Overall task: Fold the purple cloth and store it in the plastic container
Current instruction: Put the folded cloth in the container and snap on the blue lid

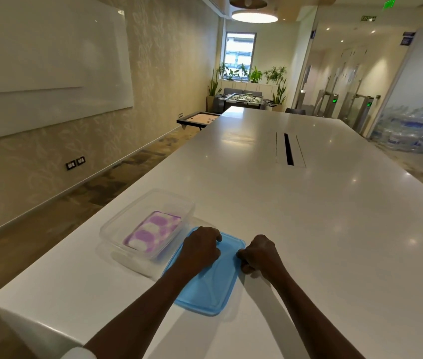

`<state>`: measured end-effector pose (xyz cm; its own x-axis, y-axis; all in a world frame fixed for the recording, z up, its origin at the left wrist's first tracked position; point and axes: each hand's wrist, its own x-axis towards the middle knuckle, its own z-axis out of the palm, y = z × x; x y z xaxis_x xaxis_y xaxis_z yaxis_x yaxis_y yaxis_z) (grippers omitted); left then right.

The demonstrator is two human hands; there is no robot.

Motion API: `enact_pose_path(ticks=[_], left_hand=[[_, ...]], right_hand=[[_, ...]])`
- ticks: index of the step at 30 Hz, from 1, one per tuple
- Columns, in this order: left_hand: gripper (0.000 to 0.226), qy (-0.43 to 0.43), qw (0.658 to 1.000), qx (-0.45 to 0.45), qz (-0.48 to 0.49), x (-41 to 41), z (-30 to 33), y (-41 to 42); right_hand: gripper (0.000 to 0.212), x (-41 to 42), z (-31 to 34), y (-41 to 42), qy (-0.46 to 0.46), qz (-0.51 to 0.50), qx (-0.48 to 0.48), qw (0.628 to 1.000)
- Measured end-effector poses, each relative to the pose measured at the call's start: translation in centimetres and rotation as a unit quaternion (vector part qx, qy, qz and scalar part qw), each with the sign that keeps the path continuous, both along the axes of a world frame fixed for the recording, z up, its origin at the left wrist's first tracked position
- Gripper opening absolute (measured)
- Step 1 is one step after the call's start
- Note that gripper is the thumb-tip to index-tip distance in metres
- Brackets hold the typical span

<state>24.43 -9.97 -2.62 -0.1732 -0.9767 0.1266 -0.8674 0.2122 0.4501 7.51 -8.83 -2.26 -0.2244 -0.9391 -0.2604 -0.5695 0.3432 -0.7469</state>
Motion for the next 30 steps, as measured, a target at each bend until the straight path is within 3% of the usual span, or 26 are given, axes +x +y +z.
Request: enact_pose_path(ticks=[6, 11, 15, 17, 20, 24, 26, 28, 30], left_hand=[[0.032, 0.031, 0.999, 0.014, -0.015, -0.2, 1.1, 0.1], [0.025, 0.123, 0.992, -0.010, -0.012, -0.5, 3.9, -0.4], [0.017, 0.240, 0.971, -0.002, 0.017, -0.6, 7.0, -0.8], [0.013, 0.366, 0.929, 0.057, 0.022, -0.3, 8.7, -0.9], [0.018, 0.554, 0.812, 0.184, 0.014, 1.0, 11.4, -1.0], [0.057, 0.695, 0.639, 0.329, -0.013, 4.5, 14.0, -2.1], [0.075, 0.733, 0.574, 0.365, -0.016, 6.2, 14.6, -2.6], [0.076, 0.746, 0.558, 0.362, -0.017, 7.5, 14.8, -2.8], [0.055, 0.740, 0.577, 0.345, -0.016, 8.7, 14.8, -2.8]], right_hand=[[0.026, -0.4, 1.1, 0.4, -0.058, -0.040, -0.073, 0.995], [0.014, -1.2, 4.5, 0.5, -0.091, -0.069, -0.151, 0.982], [0.016, -1.4, 8.3, 0.8, -0.103, -0.095, -0.225, 0.964], [0.029, -1.1, 10.0, 1.1, -0.071, -0.081, -0.263, 0.959], [0.022, -0.1, 12.3, 2.1, 0.001, -0.050, -0.347, 0.936], [0.016, 1.5, 13.6, 3.6, 0.041, -0.022, -0.459, 0.887], [0.018, 2.2, 13.6, 3.8, 0.021, -0.011, -0.488, 0.872], [0.022, 2.9, 13.4, 4.0, 0.000, 0.009, -0.515, 0.857], [0.025, 3.6, 12.9, 4.0, -0.001, 0.042, -0.537, 0.843]])
